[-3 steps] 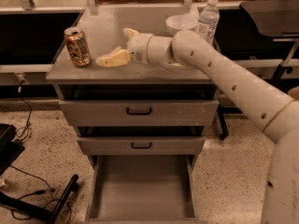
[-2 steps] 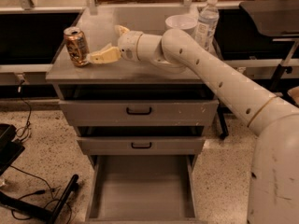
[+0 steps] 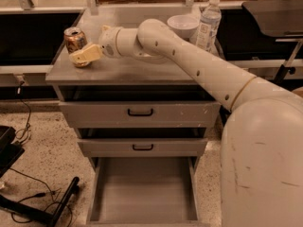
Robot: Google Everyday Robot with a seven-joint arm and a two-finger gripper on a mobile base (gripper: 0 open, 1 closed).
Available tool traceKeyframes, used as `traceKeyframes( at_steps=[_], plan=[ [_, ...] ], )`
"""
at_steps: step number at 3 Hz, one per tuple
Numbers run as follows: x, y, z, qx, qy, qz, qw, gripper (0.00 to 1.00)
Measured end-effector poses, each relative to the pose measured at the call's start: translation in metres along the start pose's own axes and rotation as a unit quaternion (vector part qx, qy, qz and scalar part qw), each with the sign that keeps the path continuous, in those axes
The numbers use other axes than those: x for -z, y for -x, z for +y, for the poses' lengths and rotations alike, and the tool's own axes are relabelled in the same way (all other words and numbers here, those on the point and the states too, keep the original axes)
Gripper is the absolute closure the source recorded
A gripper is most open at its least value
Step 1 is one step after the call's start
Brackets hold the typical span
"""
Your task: Place orange can into bottom drawer
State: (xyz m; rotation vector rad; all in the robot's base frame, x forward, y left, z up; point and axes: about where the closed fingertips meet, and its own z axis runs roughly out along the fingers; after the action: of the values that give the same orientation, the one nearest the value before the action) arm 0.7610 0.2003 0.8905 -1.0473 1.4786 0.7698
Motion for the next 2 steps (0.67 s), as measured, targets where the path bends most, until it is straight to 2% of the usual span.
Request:
traceKeyframes(
  at_steps=[1, 2],
  plan=[
    [-0.021, -0.003, 0.006, -0.012, 0.011, 0.01, 0.9998, 0.19],
    [-0.035, 0.001, 0.012, -0.019, 0.026, 0.001, 0.9995, 0.42]
  ],
)
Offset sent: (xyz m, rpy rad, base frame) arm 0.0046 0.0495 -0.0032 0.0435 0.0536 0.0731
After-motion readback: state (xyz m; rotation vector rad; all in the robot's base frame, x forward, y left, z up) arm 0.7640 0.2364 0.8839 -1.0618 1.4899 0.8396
